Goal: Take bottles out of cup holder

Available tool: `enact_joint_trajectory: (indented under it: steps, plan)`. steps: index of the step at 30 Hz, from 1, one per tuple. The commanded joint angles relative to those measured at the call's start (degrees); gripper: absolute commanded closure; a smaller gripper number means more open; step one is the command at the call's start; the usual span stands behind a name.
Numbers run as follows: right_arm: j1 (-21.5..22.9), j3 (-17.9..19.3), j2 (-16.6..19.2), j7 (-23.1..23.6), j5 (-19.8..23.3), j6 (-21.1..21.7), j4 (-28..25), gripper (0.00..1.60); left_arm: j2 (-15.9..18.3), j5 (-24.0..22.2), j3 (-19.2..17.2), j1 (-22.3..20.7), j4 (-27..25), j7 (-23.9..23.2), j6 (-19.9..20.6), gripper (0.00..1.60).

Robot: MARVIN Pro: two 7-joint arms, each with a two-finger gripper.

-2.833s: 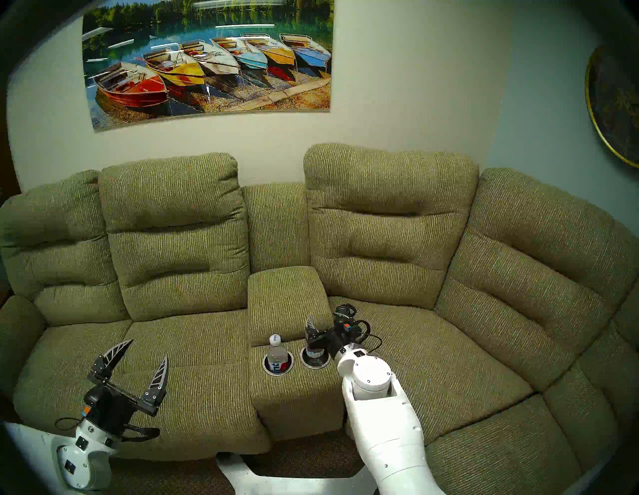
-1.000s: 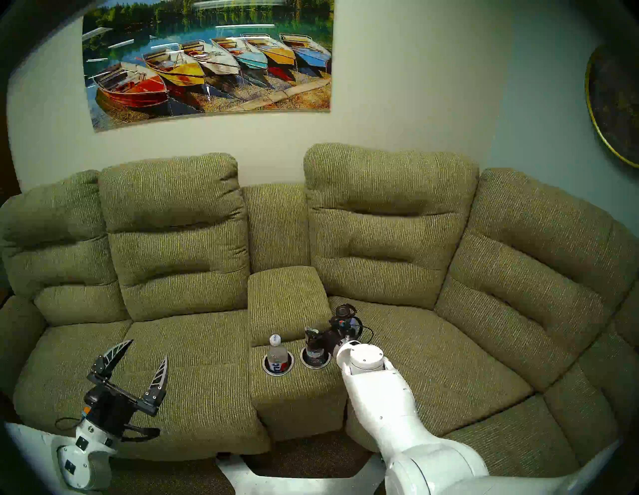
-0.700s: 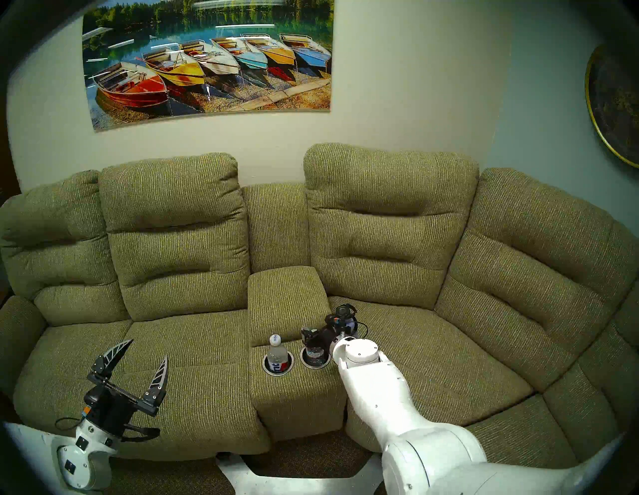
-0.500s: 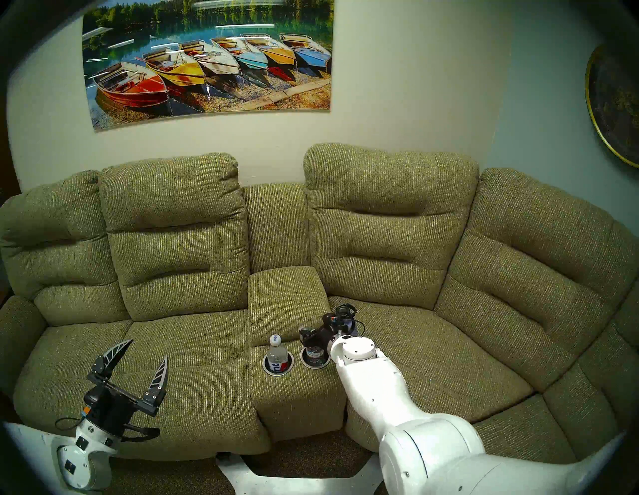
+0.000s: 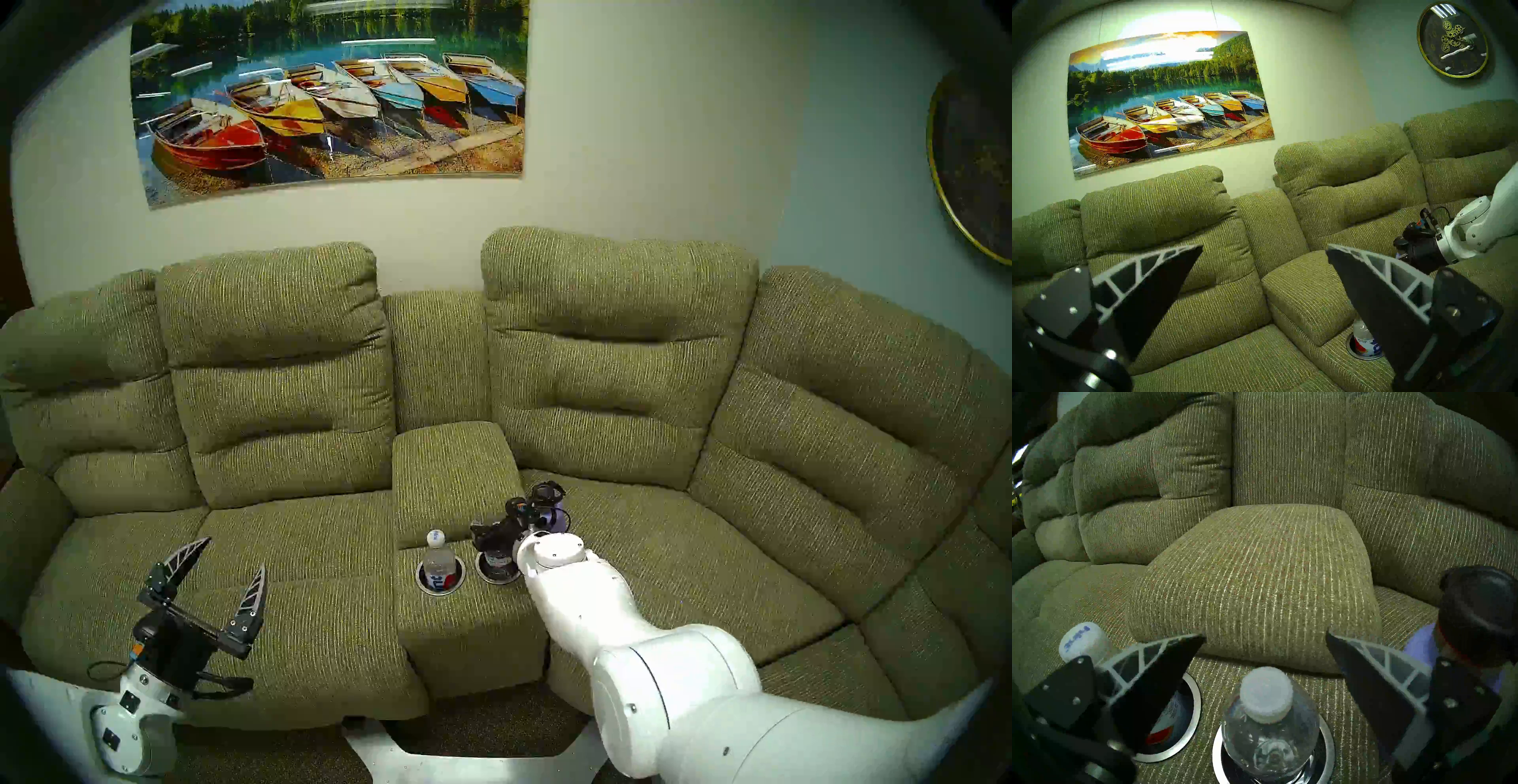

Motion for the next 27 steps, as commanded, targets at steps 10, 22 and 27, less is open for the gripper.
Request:
enact_joint_trajectory:
  steps: [10,22,27]
  plan:
    - [5.9,0.2,-2.0,-1.5,0.4,-1.6,6.7,0.0,0.1,-0.1,-0.2,-0.1,-0.1,0.2,0.0,0.0]
    - [7.2,0.7,-2.0,-2.5,0.7,-1.1,9.4,0.0,0.1,-0.1,-0.2,-0.1,-0.1,0.2,0.0,0.0]
    - [7.6,0.7,-1.9,-2.6,0.7,-0.6,10.0,0.97,0.1,-0.1,-0.2,-0.1,-0.1,0.2,0.0,0.0]
